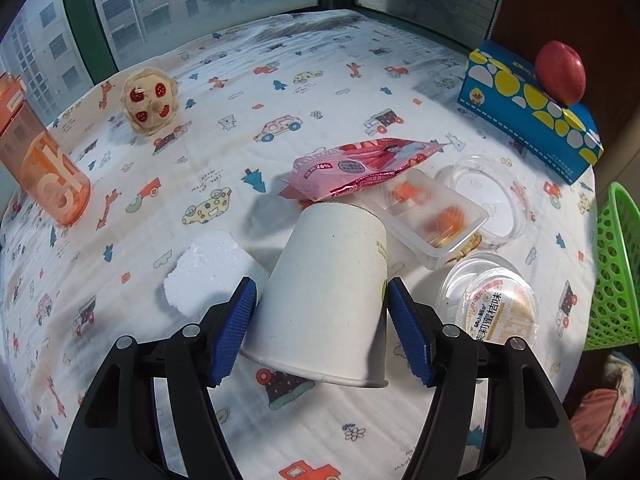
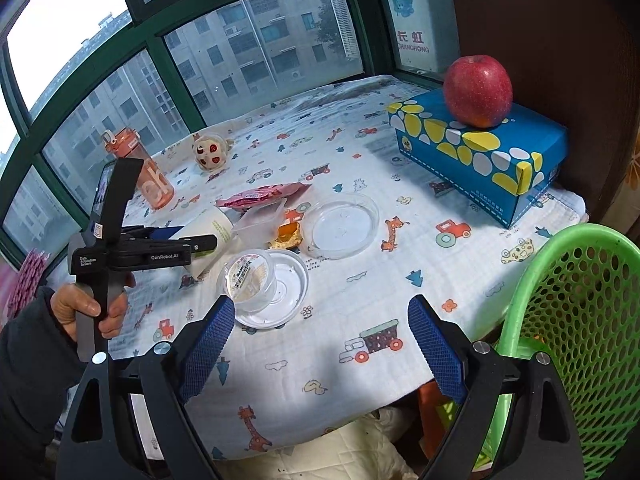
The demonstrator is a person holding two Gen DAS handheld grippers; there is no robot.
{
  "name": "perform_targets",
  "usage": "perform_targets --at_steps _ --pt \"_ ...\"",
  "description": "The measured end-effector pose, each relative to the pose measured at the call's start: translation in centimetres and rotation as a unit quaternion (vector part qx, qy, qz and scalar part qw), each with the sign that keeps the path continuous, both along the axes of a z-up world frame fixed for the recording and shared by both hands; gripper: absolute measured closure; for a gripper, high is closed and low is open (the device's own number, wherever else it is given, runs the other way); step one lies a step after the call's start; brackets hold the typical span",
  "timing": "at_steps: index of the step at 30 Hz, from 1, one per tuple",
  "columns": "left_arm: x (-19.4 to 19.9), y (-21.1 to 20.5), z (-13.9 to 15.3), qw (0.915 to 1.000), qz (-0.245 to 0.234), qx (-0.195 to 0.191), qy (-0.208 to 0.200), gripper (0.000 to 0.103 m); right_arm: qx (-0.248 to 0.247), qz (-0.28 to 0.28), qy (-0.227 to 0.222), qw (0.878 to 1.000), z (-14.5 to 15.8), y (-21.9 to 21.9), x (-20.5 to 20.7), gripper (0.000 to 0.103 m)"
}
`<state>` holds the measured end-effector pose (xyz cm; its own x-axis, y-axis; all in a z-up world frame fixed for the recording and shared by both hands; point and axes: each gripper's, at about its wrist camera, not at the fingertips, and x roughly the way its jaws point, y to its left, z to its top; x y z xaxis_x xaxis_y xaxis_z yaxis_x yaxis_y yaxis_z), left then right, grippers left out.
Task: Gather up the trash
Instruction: 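Lift the paper cup with the left tool while the right tool grasps the round sealed cup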
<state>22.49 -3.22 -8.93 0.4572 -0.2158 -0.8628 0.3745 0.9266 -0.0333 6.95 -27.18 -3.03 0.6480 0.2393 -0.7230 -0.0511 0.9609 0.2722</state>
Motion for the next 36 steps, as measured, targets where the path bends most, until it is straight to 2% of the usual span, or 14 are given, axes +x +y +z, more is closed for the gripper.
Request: perform_targets --at_steps 11,15,22,30,31,33,36 --pt "-2.4 4.6 3.6 0.9967 0.05 -0.059 -0.026 0.037 -0.033 0.07 0.017 0.997 -2.3 6.0 3.6 0.018" --pt "-3.5 5.6 4.2 0.9957 0.057 -0.065 -0.032 0.037 -0.051 0.09 0.024 0.994 -3.3 8.1 4.8 0.018" --pt "-4.4 6.8 4.7 0.9945 0.064 -0.076 -0.033 0.037 -0.081 0.104 0.04 0.99 -5.3 10.2 6.8 0.02" --pt "-5.0 6.7 4.9 0.9935 0.062 -0.089 -0.034 0.037 -0.095 0.103 0.05 0.989 -6.8 11.0 8.1 0.023" --pt "-5.1 6.6 4.9 0.9935 0.062 -0.09 -0.034 0.037 -0.1 0.102 0.051 0.988 -7.0 11.1 8.3 0.023" --pt "-5.1 6.5 4.9 0.9934 0.06 -0.091 -0.033 0.037 -0.096 0.102 0.057 0.988 -7.3 11.1 8.5 0.033" --pt "-5.2 6.3 4.9 0.9935 0.059 -0.091 -0.032 0.037 -0.093 0.101 0.058 0.989 -7.3 11.0 8.4 0.038"
